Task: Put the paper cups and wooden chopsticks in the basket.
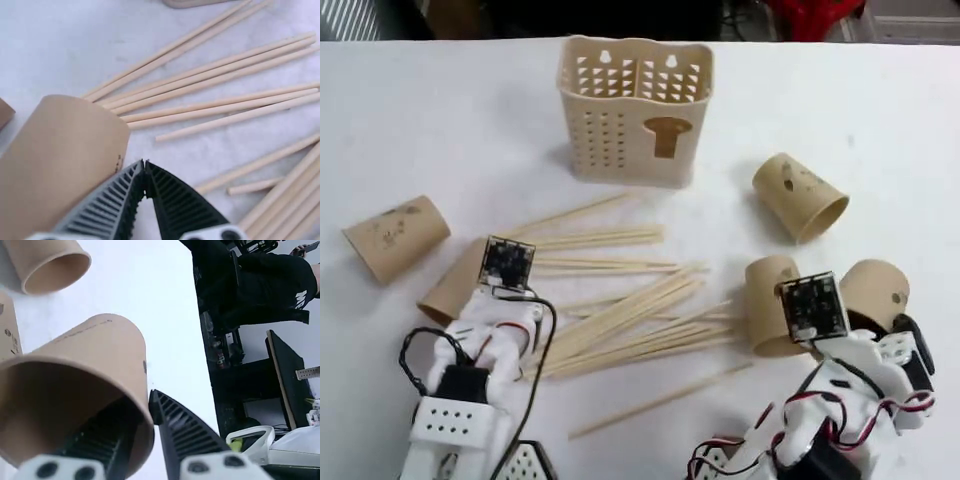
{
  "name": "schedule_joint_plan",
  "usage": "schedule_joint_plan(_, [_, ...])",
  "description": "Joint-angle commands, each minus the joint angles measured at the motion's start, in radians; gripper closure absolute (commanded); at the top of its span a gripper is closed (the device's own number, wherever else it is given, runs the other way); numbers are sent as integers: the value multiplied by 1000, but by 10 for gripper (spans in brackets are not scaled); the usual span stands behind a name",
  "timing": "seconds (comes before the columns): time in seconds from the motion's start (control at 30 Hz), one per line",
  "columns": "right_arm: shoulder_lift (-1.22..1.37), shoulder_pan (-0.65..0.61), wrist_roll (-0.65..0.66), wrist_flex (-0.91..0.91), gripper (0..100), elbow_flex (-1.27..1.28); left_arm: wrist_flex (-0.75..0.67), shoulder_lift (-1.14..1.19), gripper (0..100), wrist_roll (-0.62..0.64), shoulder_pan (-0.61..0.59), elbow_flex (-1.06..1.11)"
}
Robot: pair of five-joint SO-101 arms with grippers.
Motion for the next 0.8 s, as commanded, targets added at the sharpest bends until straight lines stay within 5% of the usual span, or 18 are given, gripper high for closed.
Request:
schedule_joint_plan(0.0, [193,-18,-143,2,981,-173,6,-8,975,6,-7,-5])
schedule_joint_plan(0.43, [1115,-464,-698,168,981,-1089,6,-8,975,6,-7,-5])
schedule_joint_plan(0.77, [1612,-728,-970,189,981,-1672,6,-8,975,6,-7,-5])
